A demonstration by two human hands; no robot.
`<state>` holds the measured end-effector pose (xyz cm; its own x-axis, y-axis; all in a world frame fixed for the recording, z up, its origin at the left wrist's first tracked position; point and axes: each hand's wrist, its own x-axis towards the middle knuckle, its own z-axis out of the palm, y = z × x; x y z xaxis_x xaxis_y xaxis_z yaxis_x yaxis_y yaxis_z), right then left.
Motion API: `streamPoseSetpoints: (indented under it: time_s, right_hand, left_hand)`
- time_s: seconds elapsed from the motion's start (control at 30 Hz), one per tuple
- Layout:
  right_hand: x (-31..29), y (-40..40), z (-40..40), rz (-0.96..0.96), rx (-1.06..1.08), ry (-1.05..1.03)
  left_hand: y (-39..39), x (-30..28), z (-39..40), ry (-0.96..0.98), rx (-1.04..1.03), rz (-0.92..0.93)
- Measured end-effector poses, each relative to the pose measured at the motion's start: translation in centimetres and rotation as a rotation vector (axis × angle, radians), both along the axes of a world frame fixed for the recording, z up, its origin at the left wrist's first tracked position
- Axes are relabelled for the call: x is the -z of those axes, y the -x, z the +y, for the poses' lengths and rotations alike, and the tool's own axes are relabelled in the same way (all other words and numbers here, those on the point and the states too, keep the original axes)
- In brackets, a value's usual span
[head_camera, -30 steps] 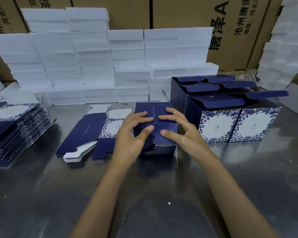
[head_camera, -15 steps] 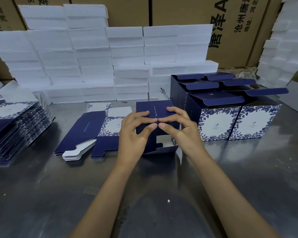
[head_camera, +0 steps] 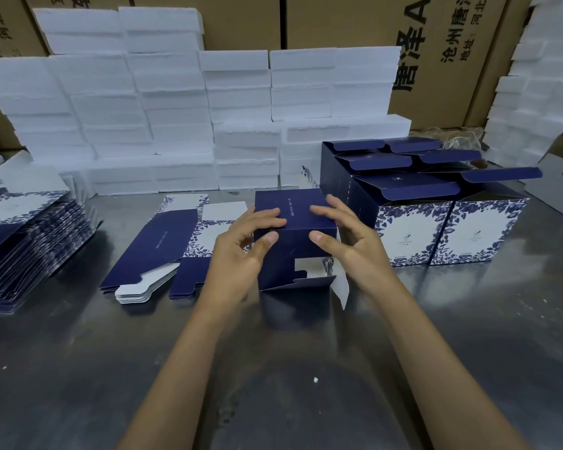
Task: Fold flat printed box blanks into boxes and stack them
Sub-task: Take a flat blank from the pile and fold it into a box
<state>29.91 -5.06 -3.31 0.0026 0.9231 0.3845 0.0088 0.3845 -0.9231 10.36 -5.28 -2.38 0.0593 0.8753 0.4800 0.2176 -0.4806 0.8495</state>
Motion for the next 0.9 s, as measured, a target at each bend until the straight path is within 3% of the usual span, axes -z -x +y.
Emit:
streamPoseSetpoints:
  time_s: [0.13, 0.27, 0.43, 0.6, 0.9]
  right_hand:
    - [0.2, 0.1, 0.3, 0.028, 0.049, 0.023]
    - [-0.1, -0.1, -0.1, -0.009, 0.016, 0.068]
    - [-0.3, -0.4, 0.6, 0.175, -0.03, 0.2]
    - [0.8, -1.8, 0.5, 0.029, -0.225, 0.366]
    - [1.1, -2.7, 0.4, -0.016, -0.362, 0.329]
  left_hand:
    - [-0.5, 0.2, -0.3, -0.048, -0.049, 0.035]
    - [-1.2, 1.1, -0.4, -0.315, -0.127, 0.336]
    - [-1.0, 1.7, -0.3, -0.319, -0.091, 0.554]
    - [-1.1, 2.0, 0.1, -0.38, -0.195, 0.603]
    - [-0.8, 2.0, 0.5, -0.356, -0.127, 0.673]
